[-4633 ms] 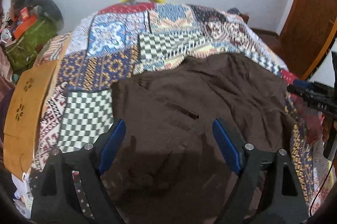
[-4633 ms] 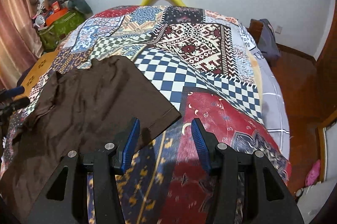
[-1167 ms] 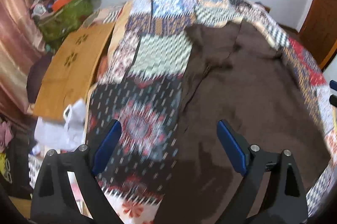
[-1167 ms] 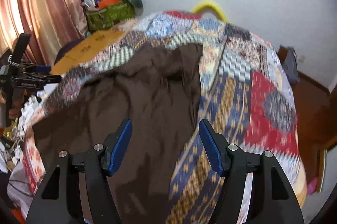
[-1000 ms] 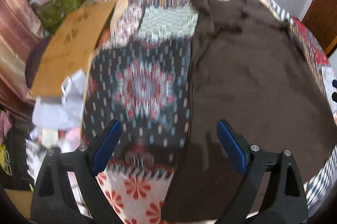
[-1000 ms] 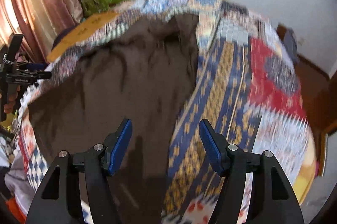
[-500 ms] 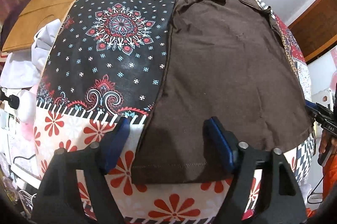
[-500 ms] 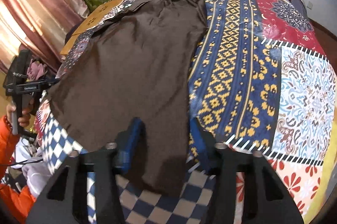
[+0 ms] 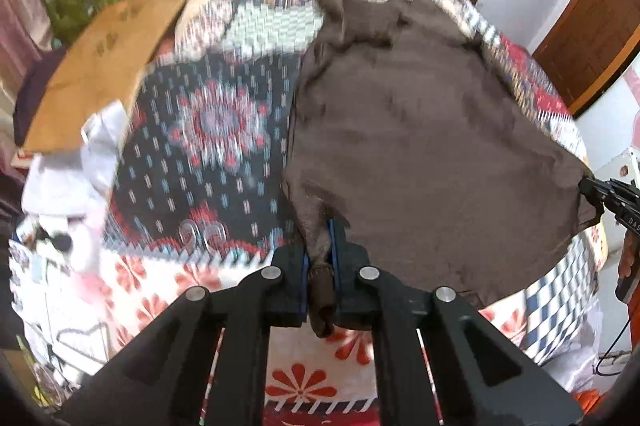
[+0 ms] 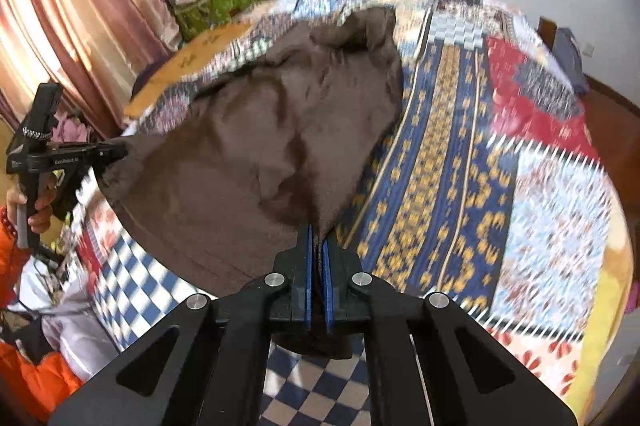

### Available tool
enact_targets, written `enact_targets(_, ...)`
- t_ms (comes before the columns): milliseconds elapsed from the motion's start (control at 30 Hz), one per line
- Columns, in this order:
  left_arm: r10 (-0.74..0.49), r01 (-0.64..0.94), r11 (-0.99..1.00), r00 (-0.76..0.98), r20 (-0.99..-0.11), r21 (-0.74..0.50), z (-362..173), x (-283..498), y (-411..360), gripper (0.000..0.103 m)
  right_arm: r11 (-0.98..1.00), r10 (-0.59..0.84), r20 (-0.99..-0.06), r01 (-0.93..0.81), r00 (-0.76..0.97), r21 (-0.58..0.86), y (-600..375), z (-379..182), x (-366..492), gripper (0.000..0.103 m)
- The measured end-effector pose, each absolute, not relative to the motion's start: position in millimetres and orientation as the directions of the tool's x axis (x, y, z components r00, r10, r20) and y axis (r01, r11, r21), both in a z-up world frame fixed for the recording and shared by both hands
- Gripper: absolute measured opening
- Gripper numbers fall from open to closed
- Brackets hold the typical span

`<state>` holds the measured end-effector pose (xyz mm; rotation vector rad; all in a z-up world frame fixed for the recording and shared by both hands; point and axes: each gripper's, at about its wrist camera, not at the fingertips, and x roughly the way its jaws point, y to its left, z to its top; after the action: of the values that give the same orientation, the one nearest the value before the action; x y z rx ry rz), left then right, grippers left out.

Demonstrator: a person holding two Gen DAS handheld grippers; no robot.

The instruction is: Fold small clothes

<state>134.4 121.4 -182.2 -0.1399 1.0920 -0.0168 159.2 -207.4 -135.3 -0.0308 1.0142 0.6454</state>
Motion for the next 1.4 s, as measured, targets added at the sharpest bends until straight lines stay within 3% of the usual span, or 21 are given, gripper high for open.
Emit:
enact_targets(200,-0.060,-0.040,0.994,0.585,-0.809,-0.103,-126,167,116,0.008,0.819,0.500,-0.741,-0.524,0.448,0.235,-208,-99,187,0.004)
enact_targets(533,-0.035,-0.062,0.993,0.679,-0.733,-0.105,-80,247,122,0.008,0.840,0.481,-0.684,-0.512,0.549,0.180,-204,-64,264,0.004)
enact_targets(767,-0.017,-0.102,0.988,0.663,-0.749,-0.112,-97,319,137,0.008,0.867,0.436,-0.689,-0.475,0.579,0.150,-190,-72,337,0.004)
enact_targets(1167,0.003,-0.144,0.985,0.555,-0.832,-0.093,-187,432,154,0.008,0.888,0.380,-0.779,-0.434,0.499,0.155,-164,-141,440,0.008)
enact_targets(1233,0.021,-0.152,0.986,0.540,-0.841,-0.073,-198,440,157,0.008,0.889,0.367,-0.789,-0.437,0.493,0.141,-163,-145,447,0.013)
enact_targets(1300,0.044,-0.149,0.988,0.536,-0.843,-0.043,-200,444,159,0.009,0.894,0.352,-0.790,-0.430,0.502,0.125,-165,-144,451,0.025)
enact_targets(1400,0.079,-0.150,0.989,0.553,-0.830,-0.006,-193,444,161,0.022,0.902,0.350,-0.772,-0.413,0.531,0.125,-171,-135,454,0.039)
